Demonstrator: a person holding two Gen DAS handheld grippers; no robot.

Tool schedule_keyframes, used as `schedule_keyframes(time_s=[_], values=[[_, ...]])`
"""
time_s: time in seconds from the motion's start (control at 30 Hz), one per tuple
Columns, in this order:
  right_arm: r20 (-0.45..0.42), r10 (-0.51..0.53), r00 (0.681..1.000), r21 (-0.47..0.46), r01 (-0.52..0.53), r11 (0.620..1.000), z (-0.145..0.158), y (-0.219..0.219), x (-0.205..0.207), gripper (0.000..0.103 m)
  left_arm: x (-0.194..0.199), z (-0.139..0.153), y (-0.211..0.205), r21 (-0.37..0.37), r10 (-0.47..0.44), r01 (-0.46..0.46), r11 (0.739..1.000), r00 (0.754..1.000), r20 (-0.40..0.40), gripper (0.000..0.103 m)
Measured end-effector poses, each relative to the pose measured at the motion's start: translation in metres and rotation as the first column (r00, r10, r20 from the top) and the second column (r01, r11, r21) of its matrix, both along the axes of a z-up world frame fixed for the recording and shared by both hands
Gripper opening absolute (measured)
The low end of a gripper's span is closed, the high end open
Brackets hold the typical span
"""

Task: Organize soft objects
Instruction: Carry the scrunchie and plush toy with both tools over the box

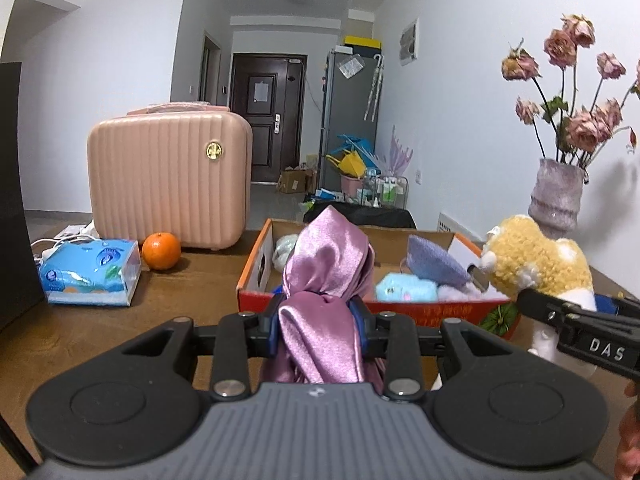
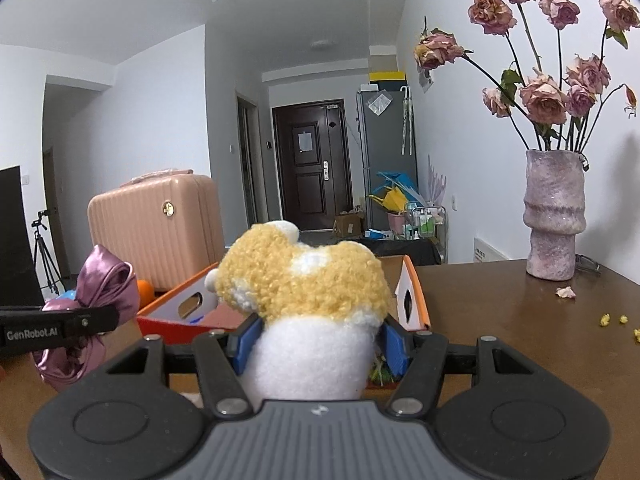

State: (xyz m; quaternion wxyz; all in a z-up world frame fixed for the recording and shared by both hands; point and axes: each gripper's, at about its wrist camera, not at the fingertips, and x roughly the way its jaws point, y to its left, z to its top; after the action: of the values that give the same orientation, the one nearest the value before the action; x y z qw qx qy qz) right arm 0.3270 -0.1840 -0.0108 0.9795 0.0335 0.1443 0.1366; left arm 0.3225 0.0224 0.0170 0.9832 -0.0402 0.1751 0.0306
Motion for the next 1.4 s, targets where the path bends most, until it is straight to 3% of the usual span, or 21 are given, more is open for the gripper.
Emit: schedule_keyframes(time_s=[0.37,1.4], values=[[0.031,0.009,0.999,-0.009,-0.009,1.000,0.005,0.021,0.034,0.060,0.037,0.010,0.006,-0.029,0.020,-0.020,0.999,1.000,0.023,0.034],[-0.010,0.064,0.998,-0.069,-0.064,0.996,-0.002,0.059,0.129,0.061,0.129,0.004,0.022,-0.018,0.016,-0.015,1.000,1.000,0.013,0.034]])
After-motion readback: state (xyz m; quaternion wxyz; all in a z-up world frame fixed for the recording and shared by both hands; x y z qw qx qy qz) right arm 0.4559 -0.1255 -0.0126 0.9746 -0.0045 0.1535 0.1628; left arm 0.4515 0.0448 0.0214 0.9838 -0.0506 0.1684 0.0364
